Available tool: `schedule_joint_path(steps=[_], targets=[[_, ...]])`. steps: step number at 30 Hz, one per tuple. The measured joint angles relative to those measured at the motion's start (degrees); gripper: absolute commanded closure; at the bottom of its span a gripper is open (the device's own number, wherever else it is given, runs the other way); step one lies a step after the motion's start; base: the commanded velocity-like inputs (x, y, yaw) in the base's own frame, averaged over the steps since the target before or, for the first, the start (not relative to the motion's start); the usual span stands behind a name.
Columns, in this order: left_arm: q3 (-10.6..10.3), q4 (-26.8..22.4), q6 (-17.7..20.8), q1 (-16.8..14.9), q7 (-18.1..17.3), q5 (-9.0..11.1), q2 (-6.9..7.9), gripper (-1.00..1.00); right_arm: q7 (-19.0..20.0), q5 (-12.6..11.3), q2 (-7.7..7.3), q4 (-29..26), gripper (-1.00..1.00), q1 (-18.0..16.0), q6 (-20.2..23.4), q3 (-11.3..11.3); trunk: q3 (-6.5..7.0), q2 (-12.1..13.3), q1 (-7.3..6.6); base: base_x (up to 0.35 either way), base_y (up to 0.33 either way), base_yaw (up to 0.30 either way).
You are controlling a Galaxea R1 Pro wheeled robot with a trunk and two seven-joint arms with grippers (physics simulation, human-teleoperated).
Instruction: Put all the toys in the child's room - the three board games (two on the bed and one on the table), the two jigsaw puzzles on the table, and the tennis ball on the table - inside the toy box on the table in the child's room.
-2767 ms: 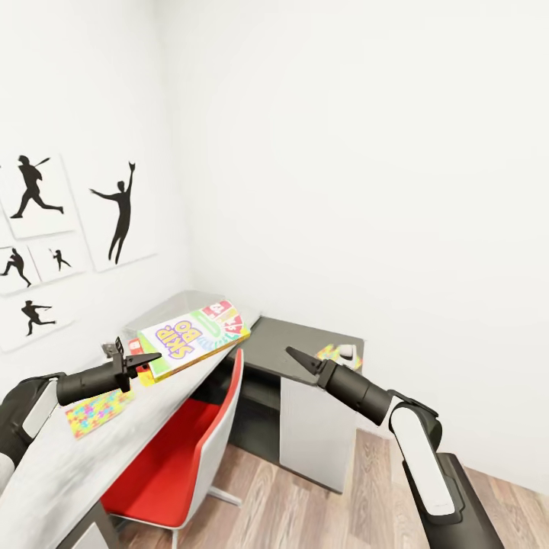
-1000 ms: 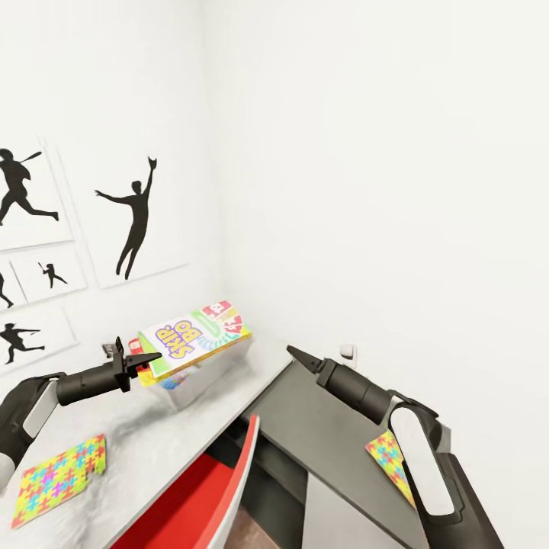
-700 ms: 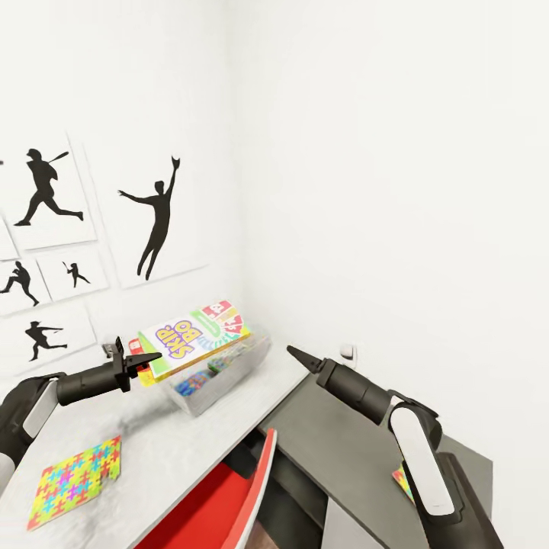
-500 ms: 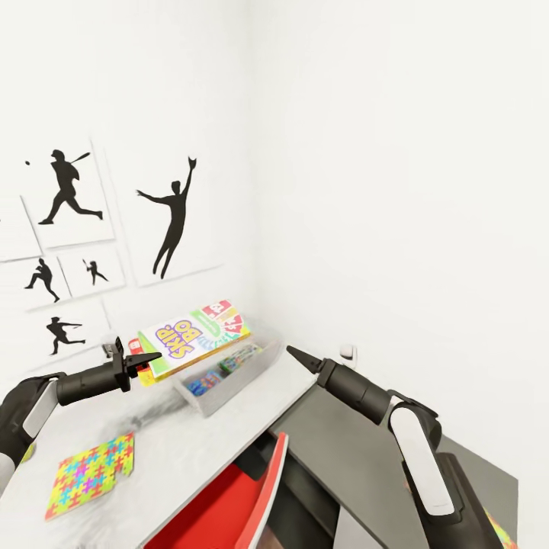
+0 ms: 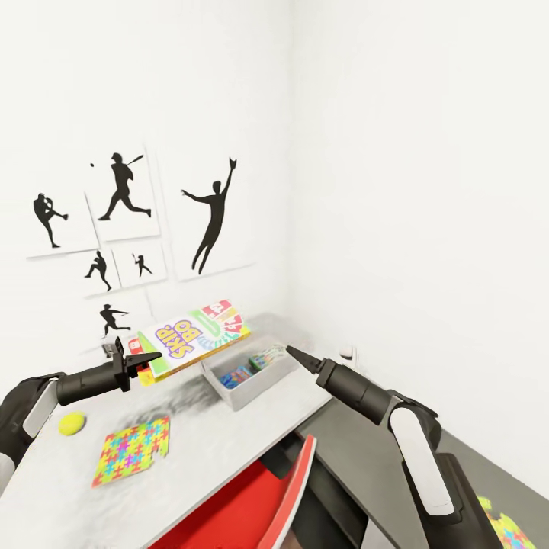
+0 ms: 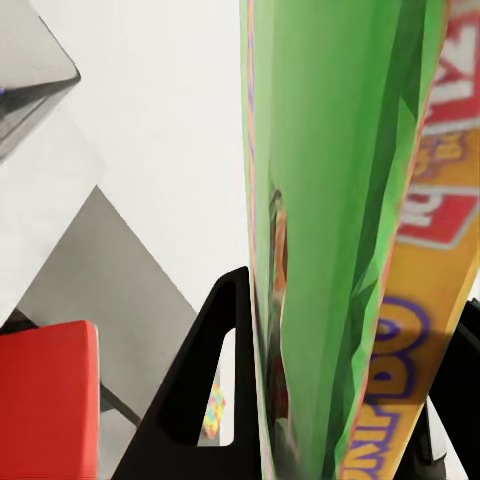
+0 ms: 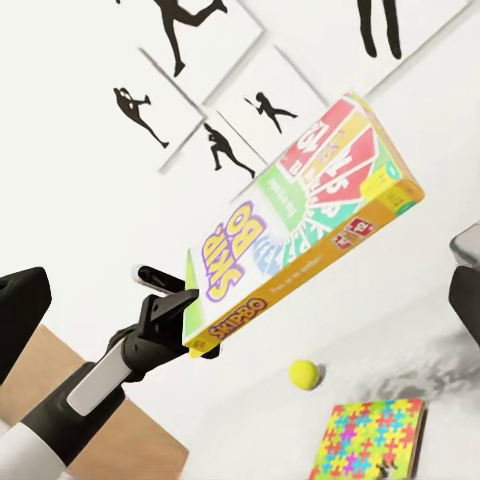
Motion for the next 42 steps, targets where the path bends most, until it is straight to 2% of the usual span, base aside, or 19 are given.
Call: schedule_joint_path(steps=[11,42], targets=[[-0.05,0.00,0.01,0.00,0.00,0.00,0.00,1.00,-0.01,0.00,0.00,0.00,-1.00,0.00,0.00,0.00,0.00,0.00,-0.01,0.042,-0.001,0.279],[0.12,-0.01,0.02,0.00,0.01,0.17,0.00,1.00,0.00,0.01,0.00,0.00,-1.00,0.00,0.00,0.00,0.00,0.00,0.00,0.118,-0.069,0.279]])
